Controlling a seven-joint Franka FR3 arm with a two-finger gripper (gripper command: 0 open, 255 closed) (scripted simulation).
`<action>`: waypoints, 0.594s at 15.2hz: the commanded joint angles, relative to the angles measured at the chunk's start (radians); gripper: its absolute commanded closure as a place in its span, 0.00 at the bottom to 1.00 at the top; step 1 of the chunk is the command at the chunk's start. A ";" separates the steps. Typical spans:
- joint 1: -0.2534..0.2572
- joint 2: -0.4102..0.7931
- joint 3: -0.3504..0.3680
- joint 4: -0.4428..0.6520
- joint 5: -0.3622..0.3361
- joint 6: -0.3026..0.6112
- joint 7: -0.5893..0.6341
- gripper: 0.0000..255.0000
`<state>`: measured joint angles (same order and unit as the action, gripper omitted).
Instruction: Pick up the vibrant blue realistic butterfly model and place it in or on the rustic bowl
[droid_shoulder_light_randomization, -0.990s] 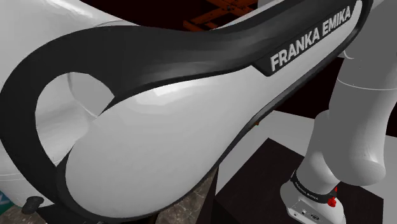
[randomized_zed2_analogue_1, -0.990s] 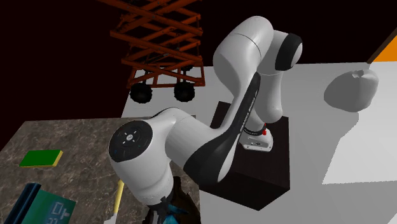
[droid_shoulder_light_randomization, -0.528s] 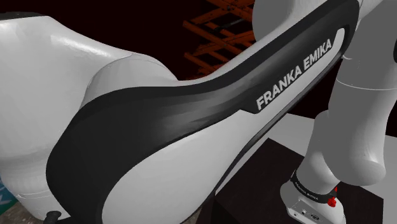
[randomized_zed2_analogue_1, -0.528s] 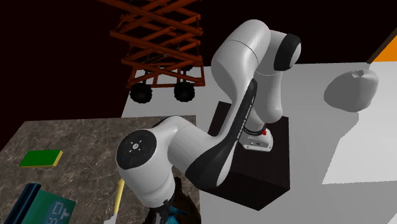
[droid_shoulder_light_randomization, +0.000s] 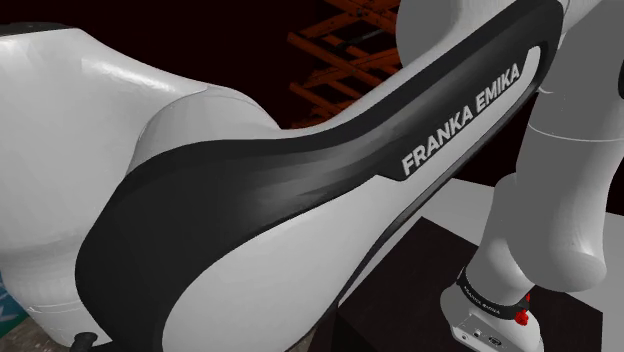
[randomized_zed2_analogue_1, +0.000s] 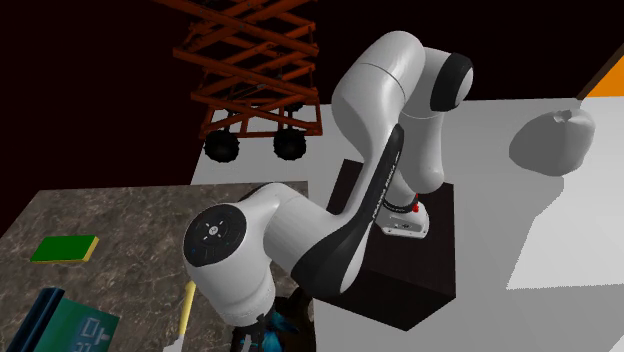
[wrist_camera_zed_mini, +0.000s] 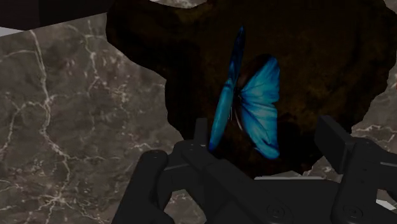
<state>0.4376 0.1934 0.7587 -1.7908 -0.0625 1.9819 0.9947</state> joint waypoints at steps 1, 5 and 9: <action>0.000 0.000 0.000 0.000 0.000 0.000 0.000 0.00; -0.006 -0.019 0.003 0.048 0.015 -0.062 -0.010 0.00; -0.010 -0.030 0.004 0.097 0.024 -0.120 -0.016 0.00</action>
<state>0.4279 0.1632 0.7626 -1.7003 -0.0388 1.8698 0.9789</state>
